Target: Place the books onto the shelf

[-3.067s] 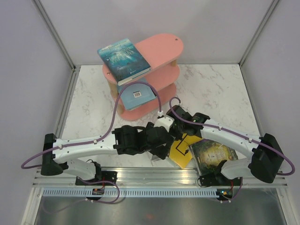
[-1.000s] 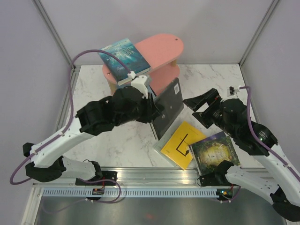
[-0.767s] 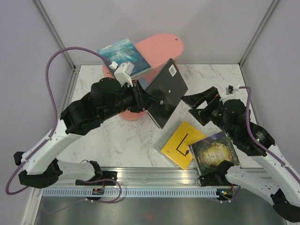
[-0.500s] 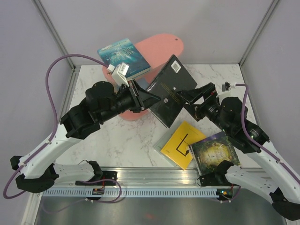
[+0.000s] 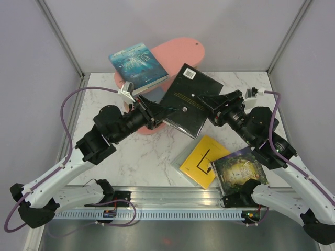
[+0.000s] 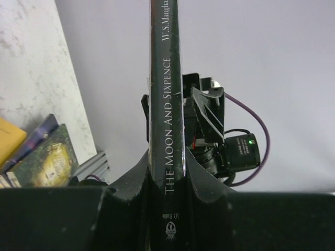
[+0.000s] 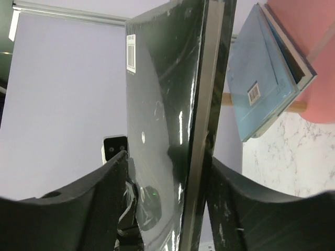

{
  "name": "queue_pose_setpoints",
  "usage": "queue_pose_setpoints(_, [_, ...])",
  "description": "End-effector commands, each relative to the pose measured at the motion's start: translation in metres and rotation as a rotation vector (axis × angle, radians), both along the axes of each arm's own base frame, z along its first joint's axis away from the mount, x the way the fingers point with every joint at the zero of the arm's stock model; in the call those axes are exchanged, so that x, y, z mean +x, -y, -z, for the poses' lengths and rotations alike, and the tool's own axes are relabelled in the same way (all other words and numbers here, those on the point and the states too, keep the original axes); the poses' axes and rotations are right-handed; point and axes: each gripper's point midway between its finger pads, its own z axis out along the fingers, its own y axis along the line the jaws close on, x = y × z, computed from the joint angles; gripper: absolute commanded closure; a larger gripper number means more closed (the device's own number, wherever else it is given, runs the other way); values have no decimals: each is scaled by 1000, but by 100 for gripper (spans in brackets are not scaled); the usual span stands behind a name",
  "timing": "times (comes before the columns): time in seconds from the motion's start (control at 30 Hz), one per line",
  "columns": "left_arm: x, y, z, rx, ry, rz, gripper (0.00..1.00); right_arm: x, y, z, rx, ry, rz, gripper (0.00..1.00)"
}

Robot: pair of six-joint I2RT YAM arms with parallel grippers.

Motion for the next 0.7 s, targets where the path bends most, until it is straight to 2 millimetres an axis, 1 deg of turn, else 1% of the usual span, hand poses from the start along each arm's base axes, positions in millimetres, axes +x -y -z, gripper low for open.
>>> queue_pose_setpoints(0.0, [-29, -8, -78, -257, 115, 109, 98, -7, -1, -49, 126, 109, -29, 41])
queue_pose_setpoints(0.07, [-32, -5, -75, -247, 111, 133, 98, -7, -2, -55, 145, 123, -34, 42])
queue_pose_setpoints(0.13, [-34, -2, -70, -236, 101, 151, 98, -8, -4, -57, 151, 134, -44, 46])
queue_pose_setpoints(0.17, [-34, -1, -67, -234, 93, 154, 98, -7, -4, -58, 154, 135, -42, 53])
queue_pose_setpoints(0.23, [-36, -2, -63, -233, 86, 161, 98, -7, -3, -60, 159, 141, -41, 63])
queue_pose_setpoints(0.27, [-38, -2, -63, -232, 87, 167, 98, -7, -2, -61, 160, 144, -36, 74])
queue_pose_setpoints(0.33, [-42, 1, -60, -219, 90, 198, 98, -8, -1, -66, 159, 159, -32, 85])
queue_pose_setpoints(0.37, [-44, 4, -58, -204, 100, 215, 96, -7, 0, -66, 155, 161, -24, 97])
queue_pose_setpoints(0.4, [-51, 7, -57, -189, 110, 258, 94, -7, 1, -67, 147, 162, -22, 100])
queue_pose_setpoints(0.43, [-55, 9, -59, -179, 122, 281, 83, -8, 2, -67, 127, 159, -18, 100])
queue_pose_setpoints(0.47, [-56, 13, -53, -139, 135, 299, 77, -7, 4, -65, 90, 164, -8, 100])
queue_pose_setpoints(0.5, [-61, 12, -56, -119, 158, 323, 62, -9, 9, -74, 71, 178, 9, 100])
queue_pose_setpoints(0.53, [-63, 11, -53, -84, 163, 324, 53, -7, 10, -59, -2, 132, 15, 100])
queue_pose_setpoints(0.57, [-62, 10, -33, 16, 145, 320, 46, -7, 15, -55, -68, 134, 28, 100])
queue_pose_setpoints(0.6, [-63, 6, -29, 57, 154, 312, 41, -4, 18, -49, -113, 112, 48, 100])
queue_pose_setpoints(0.63, [-62, -1, -33, 85, 177, 283, 34, -8, 25, -43, -167, 72, 56, 100])
queue_pose_setpoints(0.67, [-63, -7, -19, 162, 179, 279, 30, -7, 29, -38, -203, 47, 69, 100])
